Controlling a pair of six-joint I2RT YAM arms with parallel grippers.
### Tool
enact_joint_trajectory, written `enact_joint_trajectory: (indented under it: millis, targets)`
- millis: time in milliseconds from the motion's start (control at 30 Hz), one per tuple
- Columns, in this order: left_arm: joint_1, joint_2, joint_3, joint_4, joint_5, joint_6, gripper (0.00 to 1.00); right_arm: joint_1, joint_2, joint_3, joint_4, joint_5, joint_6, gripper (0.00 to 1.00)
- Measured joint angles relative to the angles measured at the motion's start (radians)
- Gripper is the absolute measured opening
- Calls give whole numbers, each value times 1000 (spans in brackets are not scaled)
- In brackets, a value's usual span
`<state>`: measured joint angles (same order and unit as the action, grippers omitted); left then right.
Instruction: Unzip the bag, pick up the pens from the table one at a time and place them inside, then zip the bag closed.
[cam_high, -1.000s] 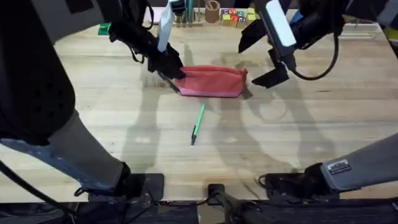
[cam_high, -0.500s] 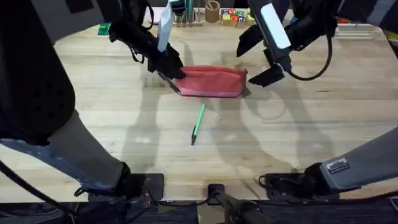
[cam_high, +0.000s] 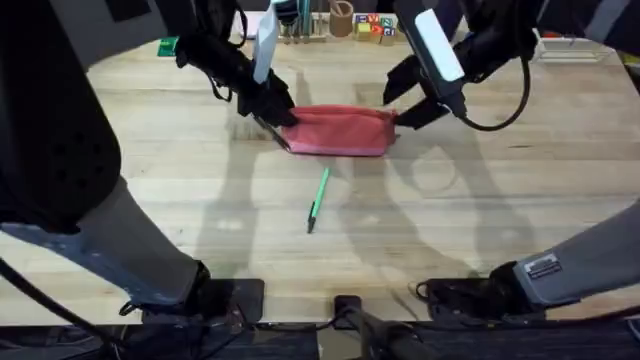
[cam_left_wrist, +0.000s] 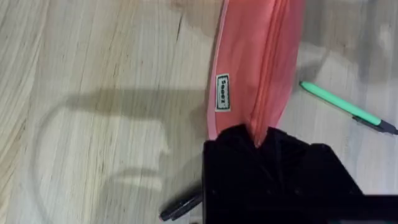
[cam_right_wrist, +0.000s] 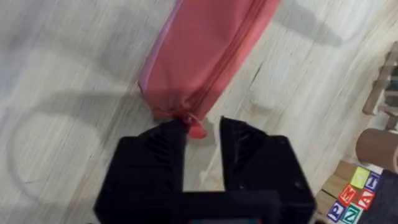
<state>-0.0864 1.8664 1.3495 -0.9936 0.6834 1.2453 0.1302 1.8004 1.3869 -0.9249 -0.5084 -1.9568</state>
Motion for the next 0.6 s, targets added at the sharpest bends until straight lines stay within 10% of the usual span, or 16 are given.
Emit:
enact_joint_trajectory:
  millis: [200,600]
  targets:
    - [0,0,0,4,-2,0,43,0,4,0,-9,12,-3,56]
    - [0,0,0,5,-3,0,42,0,6,0,-11,15,-4,31]
